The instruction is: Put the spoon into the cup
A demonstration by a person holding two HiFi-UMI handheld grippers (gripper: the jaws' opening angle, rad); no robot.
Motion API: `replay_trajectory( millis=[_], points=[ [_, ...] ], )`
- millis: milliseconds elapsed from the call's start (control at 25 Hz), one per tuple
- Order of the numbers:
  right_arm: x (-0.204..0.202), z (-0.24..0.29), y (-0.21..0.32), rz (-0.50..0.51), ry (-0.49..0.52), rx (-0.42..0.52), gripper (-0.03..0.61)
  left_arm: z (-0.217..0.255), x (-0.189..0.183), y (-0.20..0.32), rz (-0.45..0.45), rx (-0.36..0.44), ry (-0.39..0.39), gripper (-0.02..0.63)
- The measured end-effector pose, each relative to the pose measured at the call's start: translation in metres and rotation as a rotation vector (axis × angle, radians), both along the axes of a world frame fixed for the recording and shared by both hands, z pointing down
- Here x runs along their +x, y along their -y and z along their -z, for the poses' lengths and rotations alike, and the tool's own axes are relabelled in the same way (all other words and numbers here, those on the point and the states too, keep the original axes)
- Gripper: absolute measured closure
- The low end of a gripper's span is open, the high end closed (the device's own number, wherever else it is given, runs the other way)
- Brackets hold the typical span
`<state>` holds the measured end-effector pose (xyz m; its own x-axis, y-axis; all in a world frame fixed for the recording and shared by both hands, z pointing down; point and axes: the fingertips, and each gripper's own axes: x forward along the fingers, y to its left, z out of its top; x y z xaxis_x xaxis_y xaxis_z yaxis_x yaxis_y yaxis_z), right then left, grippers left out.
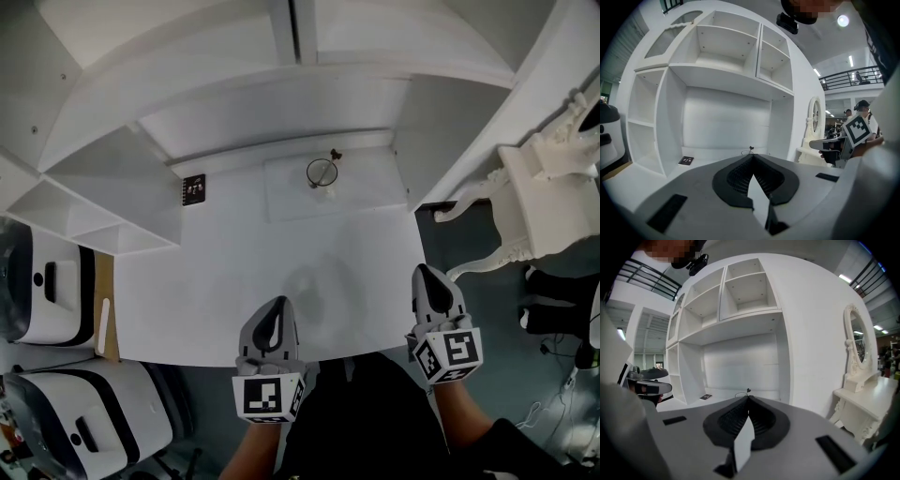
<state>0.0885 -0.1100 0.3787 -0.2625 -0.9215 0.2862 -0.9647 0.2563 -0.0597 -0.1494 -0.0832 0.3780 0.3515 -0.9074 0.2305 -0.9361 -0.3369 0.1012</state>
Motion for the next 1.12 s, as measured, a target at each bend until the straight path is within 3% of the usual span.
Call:
replay_trajectory(
  millis=[440, 1120],
  points=[
    [-0.023, 0.007, 0.016, 0.148, 0.024, -0.017, 0.515, 0.023, 0.01, 0.011, 0.056, 0.044, -0.015, 0.606],
    [-0.008, 0.021, 0.022, 0.19, 0.028, 0.042, 0.517, 0.034, 0.03, 0.012, 0.08, 0.065, 0.043, 0.606]
  ],
)
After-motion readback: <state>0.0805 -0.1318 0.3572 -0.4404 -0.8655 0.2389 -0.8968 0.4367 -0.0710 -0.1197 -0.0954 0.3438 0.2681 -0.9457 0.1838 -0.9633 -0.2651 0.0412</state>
